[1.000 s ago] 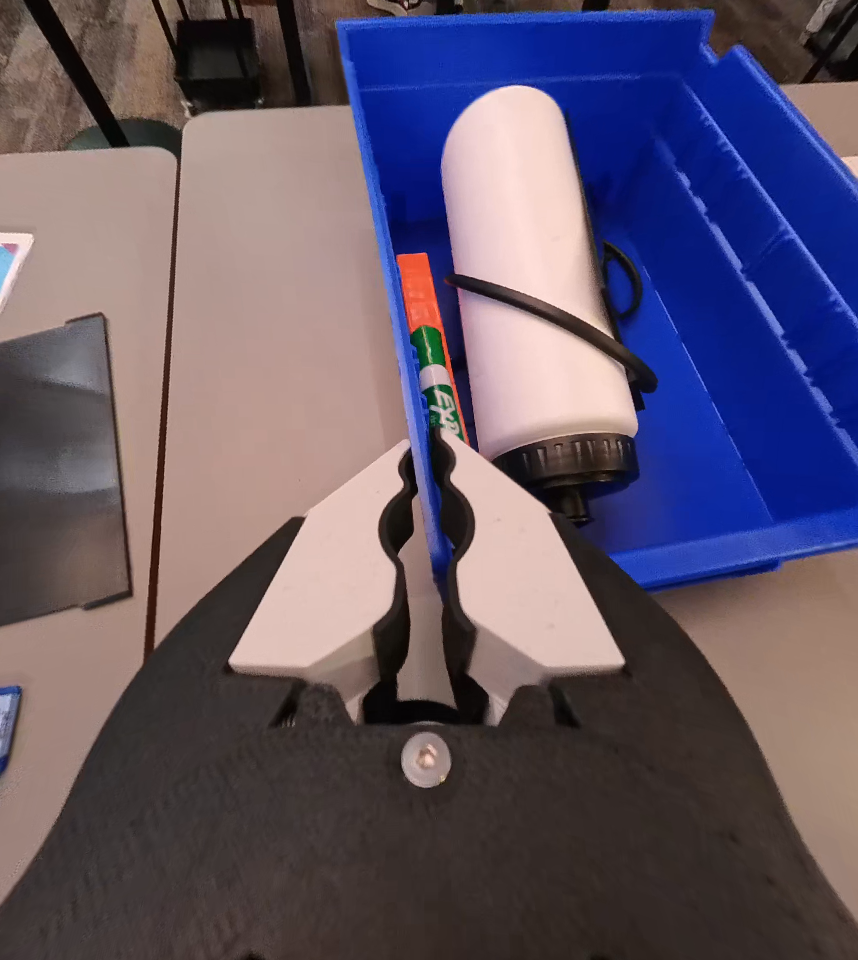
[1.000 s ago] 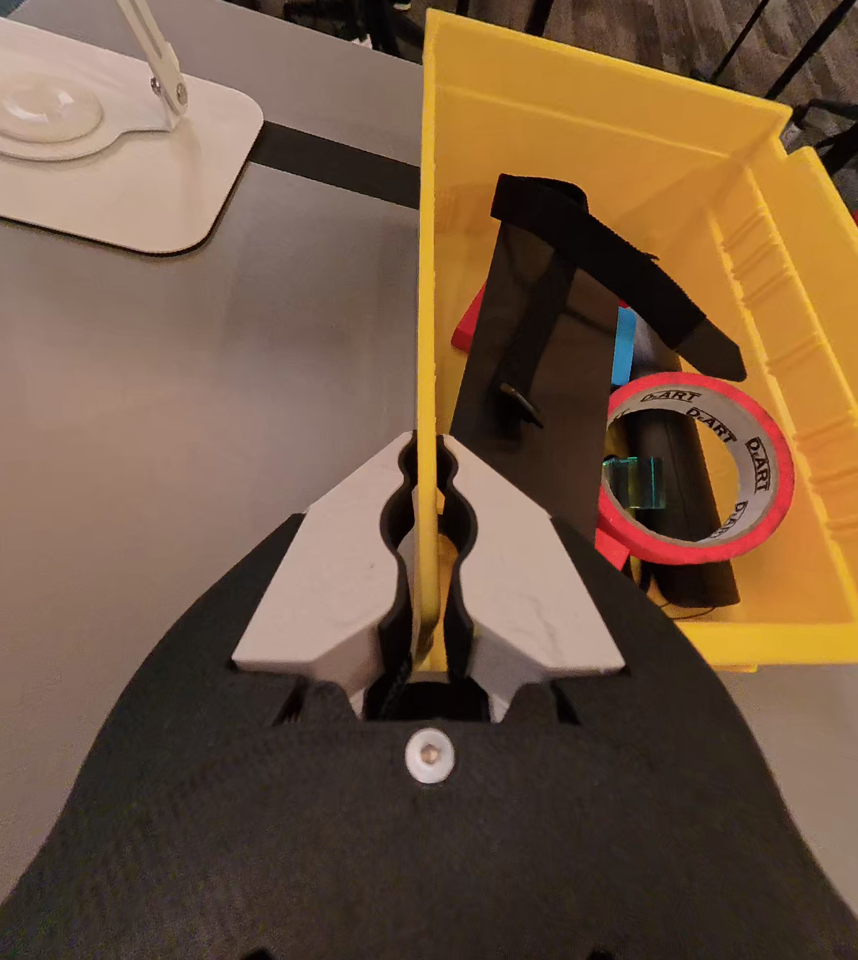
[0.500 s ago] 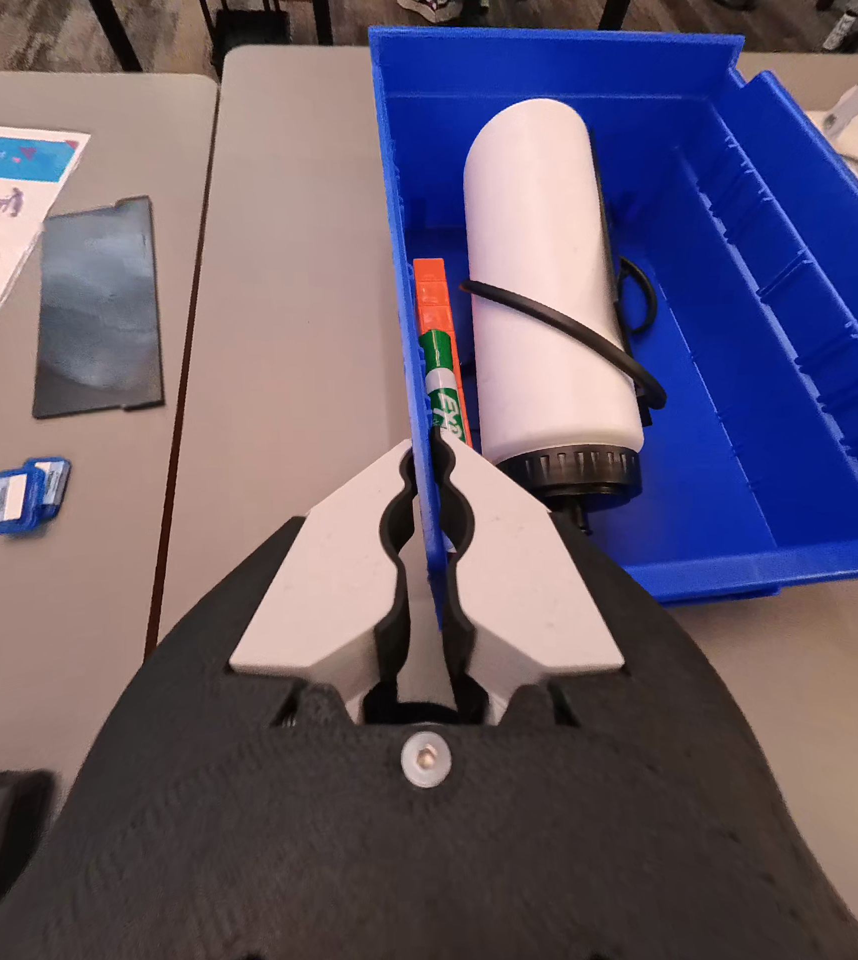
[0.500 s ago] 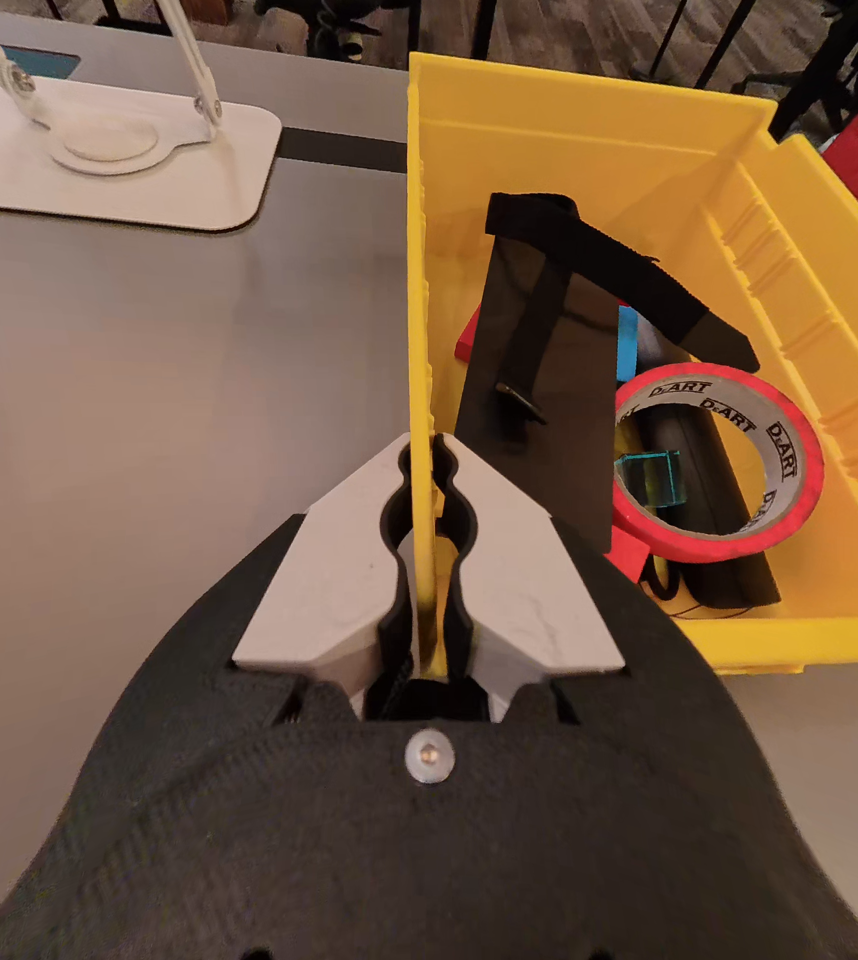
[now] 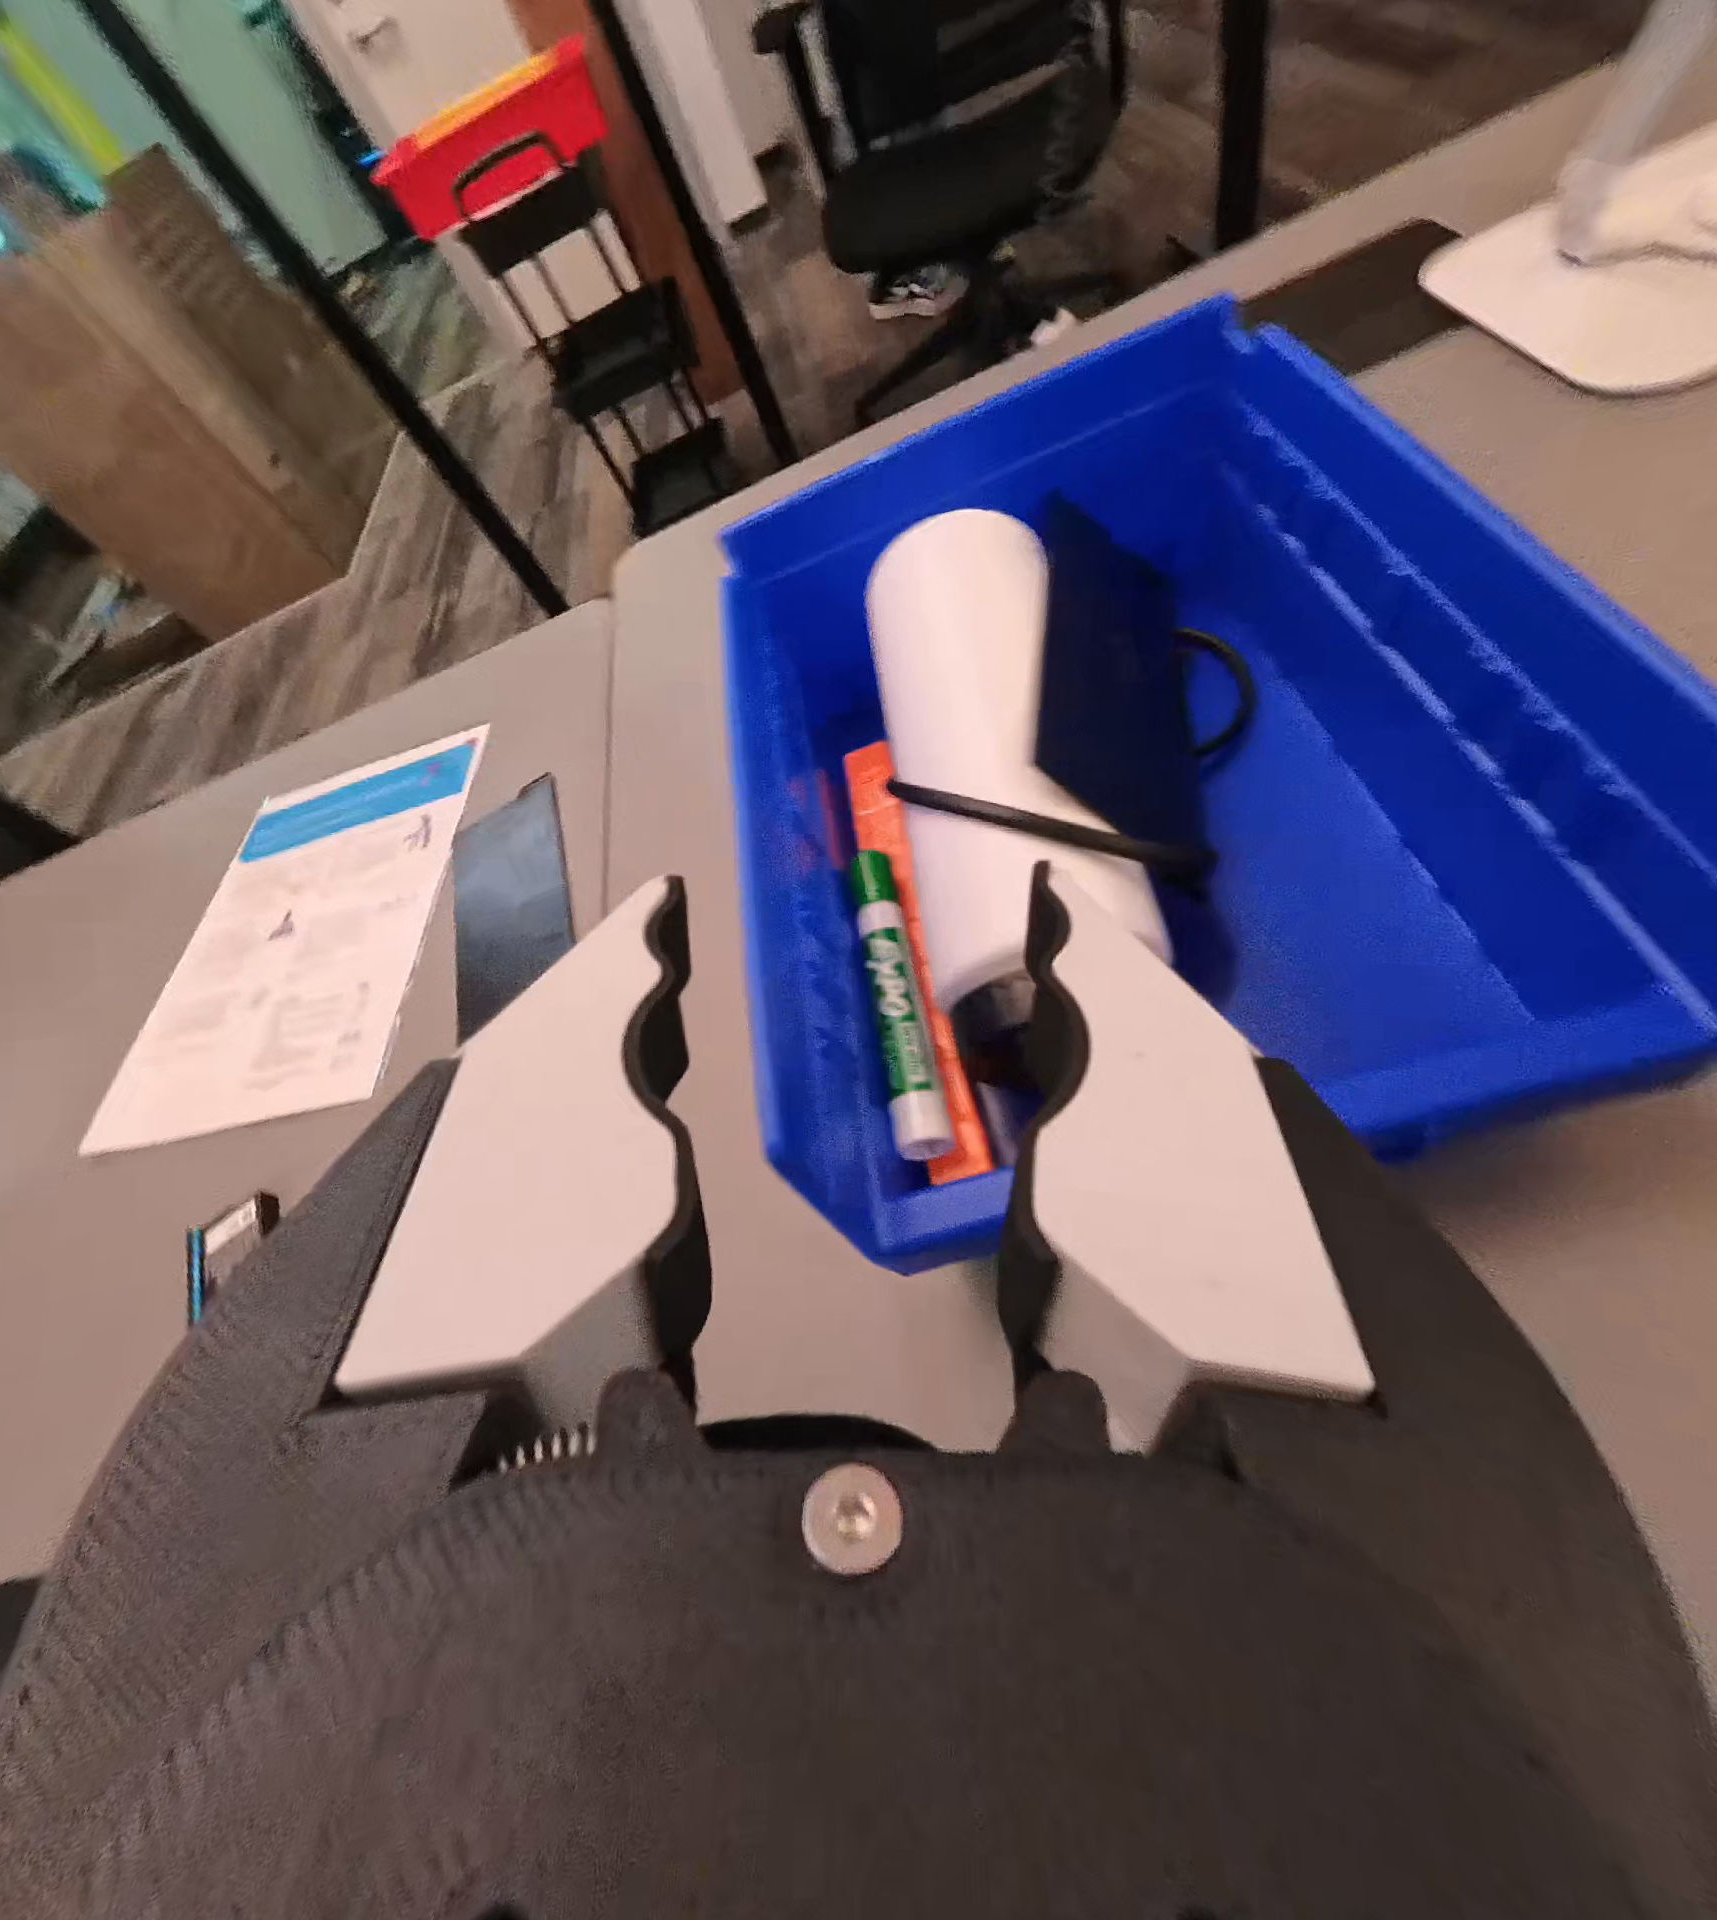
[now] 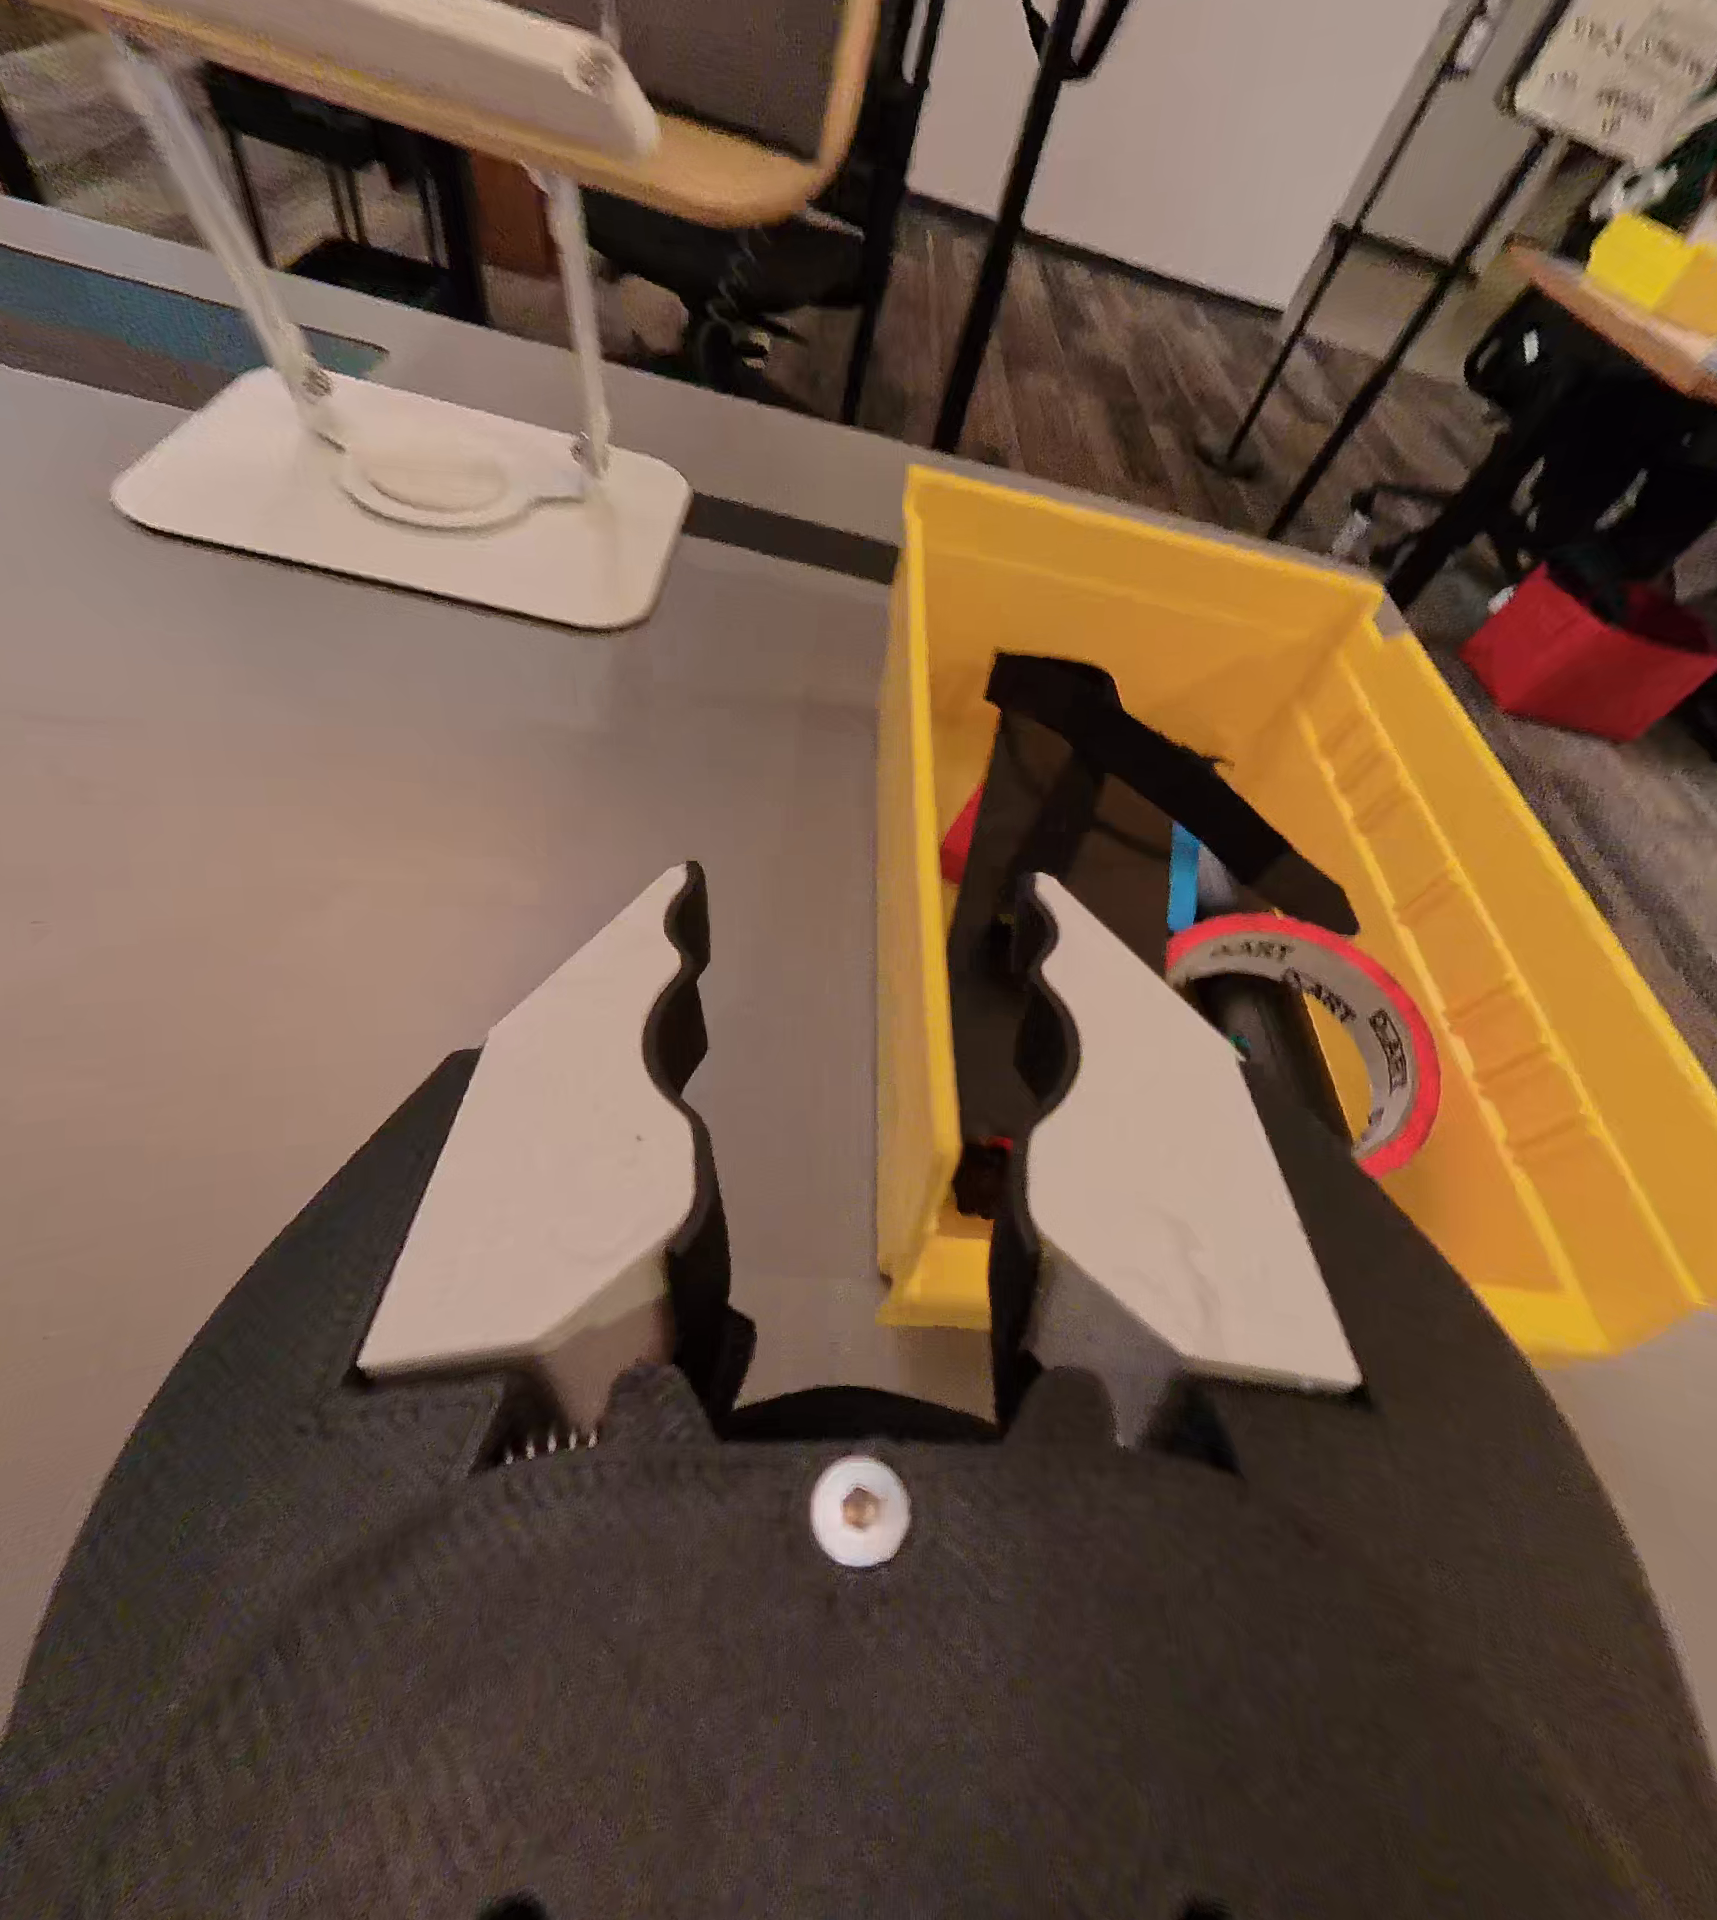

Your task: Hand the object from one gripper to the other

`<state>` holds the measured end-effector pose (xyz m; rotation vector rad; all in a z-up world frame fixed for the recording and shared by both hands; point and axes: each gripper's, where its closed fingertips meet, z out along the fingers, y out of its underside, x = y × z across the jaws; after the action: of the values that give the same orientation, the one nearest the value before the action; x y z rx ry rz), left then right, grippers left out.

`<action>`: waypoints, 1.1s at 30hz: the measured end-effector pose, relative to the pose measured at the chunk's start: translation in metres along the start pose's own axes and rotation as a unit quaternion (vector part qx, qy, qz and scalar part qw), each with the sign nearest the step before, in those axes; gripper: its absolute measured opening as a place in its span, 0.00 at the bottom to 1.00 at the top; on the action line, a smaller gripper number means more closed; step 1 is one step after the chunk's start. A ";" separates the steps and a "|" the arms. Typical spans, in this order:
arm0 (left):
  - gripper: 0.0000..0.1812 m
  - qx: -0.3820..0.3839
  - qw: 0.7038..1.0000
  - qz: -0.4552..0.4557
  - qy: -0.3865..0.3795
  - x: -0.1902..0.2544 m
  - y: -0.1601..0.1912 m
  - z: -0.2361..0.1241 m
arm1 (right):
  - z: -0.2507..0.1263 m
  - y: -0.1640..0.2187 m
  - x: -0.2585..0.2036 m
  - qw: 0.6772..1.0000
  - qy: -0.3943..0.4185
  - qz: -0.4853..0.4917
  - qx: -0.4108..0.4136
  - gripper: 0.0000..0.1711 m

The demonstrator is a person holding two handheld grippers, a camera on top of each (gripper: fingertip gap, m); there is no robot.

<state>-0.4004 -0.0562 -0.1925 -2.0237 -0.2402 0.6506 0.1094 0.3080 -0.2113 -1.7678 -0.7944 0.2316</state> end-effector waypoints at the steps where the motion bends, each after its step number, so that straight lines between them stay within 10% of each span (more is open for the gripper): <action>1: 0.35 -0.009 1.000 0.018 0.012 0.011 -0.003 -0.001 | -0.005 -0.010 -0.010 1.000 -0.015 -0.008 0.017 0.32; 13: 0.42 -0.191 0.979 0.026 0.071 0.058 0.059 0.037 | -0.057 -0.051 -0.178 0.964 -0.245 -0.038 0.101 0.28; 24: 0.51 -0.304 0.944 -0.061 0.109 0.073 0.086 0.066 | -0.054 -0.038 -0.191 0.955 -0.280 -0.033 0.092 0.27; 33: 0.39 -0.312 0.935 -0.100 0.137 0.077 0.079 0.081 | -0.051 -0.036 -0.194 0.954 -0.284 -0.032 0.087 0.26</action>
<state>-0.3862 -0.0044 -0.3181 -2.6197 -0.5290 0.1569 -0.0244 0.1538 -0.2055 -1.5152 -1.1964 0.7675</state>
